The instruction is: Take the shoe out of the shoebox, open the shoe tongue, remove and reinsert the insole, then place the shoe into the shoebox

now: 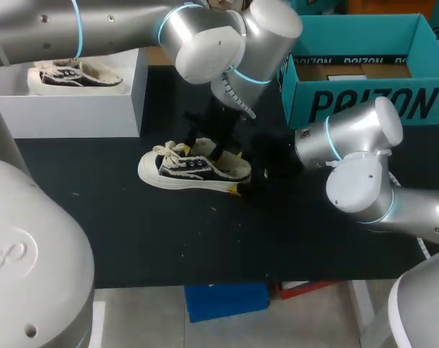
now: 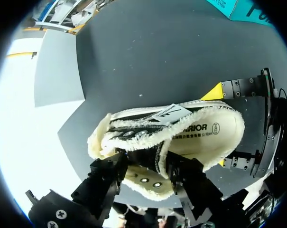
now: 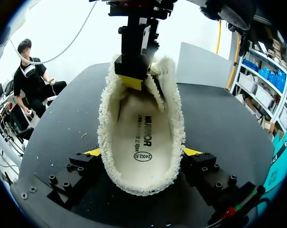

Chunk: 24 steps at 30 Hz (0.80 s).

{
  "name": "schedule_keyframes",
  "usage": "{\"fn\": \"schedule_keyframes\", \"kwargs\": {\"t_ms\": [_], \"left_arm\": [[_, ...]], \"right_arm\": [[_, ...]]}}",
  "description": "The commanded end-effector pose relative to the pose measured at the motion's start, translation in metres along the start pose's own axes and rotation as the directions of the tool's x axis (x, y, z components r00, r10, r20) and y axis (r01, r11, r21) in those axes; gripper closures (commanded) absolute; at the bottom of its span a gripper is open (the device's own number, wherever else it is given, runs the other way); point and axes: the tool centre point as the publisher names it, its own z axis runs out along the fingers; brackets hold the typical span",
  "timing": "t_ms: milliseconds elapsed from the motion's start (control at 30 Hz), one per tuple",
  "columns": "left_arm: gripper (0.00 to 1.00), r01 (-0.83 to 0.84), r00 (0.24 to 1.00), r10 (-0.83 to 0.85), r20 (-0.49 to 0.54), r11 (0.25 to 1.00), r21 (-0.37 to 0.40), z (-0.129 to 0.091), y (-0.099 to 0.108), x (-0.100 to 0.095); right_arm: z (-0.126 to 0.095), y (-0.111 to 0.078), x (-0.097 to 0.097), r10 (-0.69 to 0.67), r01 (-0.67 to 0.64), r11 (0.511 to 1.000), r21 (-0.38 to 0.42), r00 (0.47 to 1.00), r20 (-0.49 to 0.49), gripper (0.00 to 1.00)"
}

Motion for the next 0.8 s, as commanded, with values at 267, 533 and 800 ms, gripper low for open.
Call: {"fn": "schedule_keyframes", "kwargs": {"t_ms": [267, 533, 800], "left_arm": [[1.00, -0.003, 1.000, 0.003, -0.020, 1.000, 0.015, -0.008, 0.003, 0.000], [1.00, 0.005, 0.997, 0.000, -0.081, 0.998, 0.064, -0.024, 0.006, -0.012], [1.00, 0.025, 0.976, 0.005, -0.217, 0.990, 0.136, -0.031, 0.016, -0.034]], "right_arm": [[0.003, 0.000, -0.001, 0.002, -0.002, 1.000, 0.004, 1.000, 0.000, 1.00], [0.003, 0.000, -0.001, 0.002, -0.002, 1.000, 0.004, 1.000, 0.000, 1.00], [0.003, 0.000, -0.001, 0.002, -0.002, 1.000, 0.004, 1.000, 0.000, 1.00]]}}
